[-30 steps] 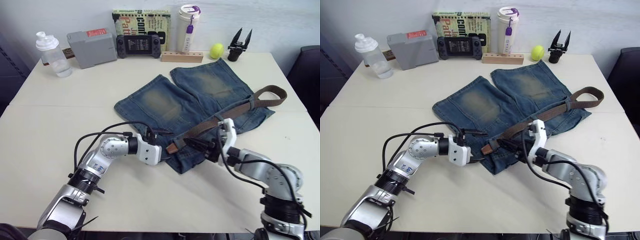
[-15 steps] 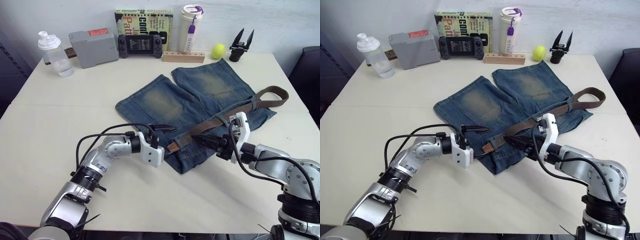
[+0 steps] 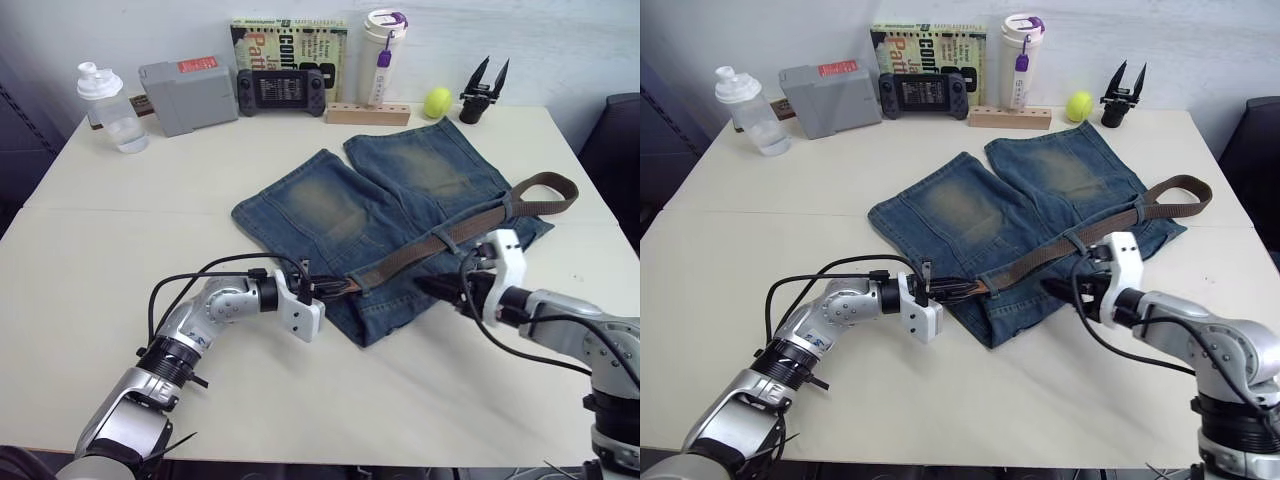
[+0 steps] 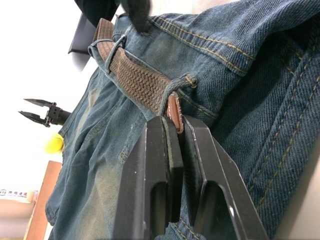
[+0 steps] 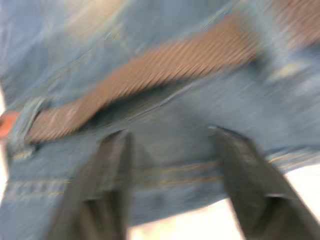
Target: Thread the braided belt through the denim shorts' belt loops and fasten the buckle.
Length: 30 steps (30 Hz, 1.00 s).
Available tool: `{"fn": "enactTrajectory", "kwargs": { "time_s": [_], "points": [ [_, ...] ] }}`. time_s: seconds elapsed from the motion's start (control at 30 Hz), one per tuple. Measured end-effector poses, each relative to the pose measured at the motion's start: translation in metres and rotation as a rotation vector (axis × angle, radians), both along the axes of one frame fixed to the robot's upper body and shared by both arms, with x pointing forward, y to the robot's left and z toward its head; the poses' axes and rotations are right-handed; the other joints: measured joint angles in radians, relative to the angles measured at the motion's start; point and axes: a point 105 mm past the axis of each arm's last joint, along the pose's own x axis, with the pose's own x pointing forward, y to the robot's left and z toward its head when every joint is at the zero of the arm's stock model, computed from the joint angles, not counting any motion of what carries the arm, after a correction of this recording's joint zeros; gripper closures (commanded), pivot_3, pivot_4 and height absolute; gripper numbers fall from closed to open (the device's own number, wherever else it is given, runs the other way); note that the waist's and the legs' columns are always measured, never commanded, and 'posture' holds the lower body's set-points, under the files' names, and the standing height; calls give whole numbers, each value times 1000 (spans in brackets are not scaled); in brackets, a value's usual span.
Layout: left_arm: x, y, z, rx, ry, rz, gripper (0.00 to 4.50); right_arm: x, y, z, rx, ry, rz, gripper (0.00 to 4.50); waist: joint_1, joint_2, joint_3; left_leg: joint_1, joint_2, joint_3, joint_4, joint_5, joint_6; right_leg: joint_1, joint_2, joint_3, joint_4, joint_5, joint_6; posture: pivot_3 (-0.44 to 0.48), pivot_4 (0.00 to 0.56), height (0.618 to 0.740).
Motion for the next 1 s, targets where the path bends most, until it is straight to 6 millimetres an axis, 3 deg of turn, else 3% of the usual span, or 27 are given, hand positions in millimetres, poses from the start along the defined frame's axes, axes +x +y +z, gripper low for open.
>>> {"fn": "enactTrajectory", "kwargs": {
  "time_s": [0.07, 0.2, 0.33, 0.53, 0.63, 0.77, 0.9, 1.0],
  "points": [
    [0, 0, 0, 1, 1, 0, 4500, 4, -6, 5, -9, -36, -15, 4457, 0, 0, 0, 0, 0, 0, 0, 0, 0, 0, 0, 0, 0, 0, 0, 0, 150, 697],
    [0, 0, 0, 2, 2, 1, 4500, 10, -16, 2, -67, -55, -38, 4457, -1, 0, 0, 0, 0, 0, 1, 0, 0, 1, 0, -1, 0, 0, 0, 0, 150, 697],
    [1, 1, -2, 9, 25, 8, 4500, 17, -26, -19, -168, -20, -59, 4457, 0, 0, 0, 0, 0, 0, 1, 0, 0, 1, 0, -2, 0, 0, 0, 0, 150, 697],
    [-3, 16, -10, 60, 212, 37, 4500, 27, -20, -30, -223, -34, -34, 4457, -6, 0, 0, 3, 1, 0, 1, 1, -1, 3, 1, -2, 0, 0, 0, 0, 150, 697],
    [-5, 40, -1, 105, 289, 71, 4500, 31, -17, -33, -239, -26, -32, 4457, -8, -1, -1, 5, 2, -2, 1, 1, -2, 7, 2, -1, -6, 0, 0, 0, 150, 697],
    [-15, 112, 0, 153, 438, 248, 4500, 33, -16, -35, -256, -21, -5, 4457, -15, -1, -2, 7, 3, -3, -1, 0, -3, 8, 2, -1, -8, 0, 0, 0, 150, 697],
    [-28, 141, -4, 154, 537, 323, 4500, 34, -16, -35, -261, -14, 6, 4457, -16, -1, -2, 8, 3, -3, -1, 0, -3, 9, 2, 0, -9, 0, 0, 0, 150, 697],
    [-53, 168, -14, 81, 706, 397, 4500, 36, -16, -36, -273, 1, 28, 4457, -18, -1, -2, 13, 3, -3, -2, -9, -4, 14, 1, 1, -10, 0, 0, 0, 150, 697]
  ]
}}
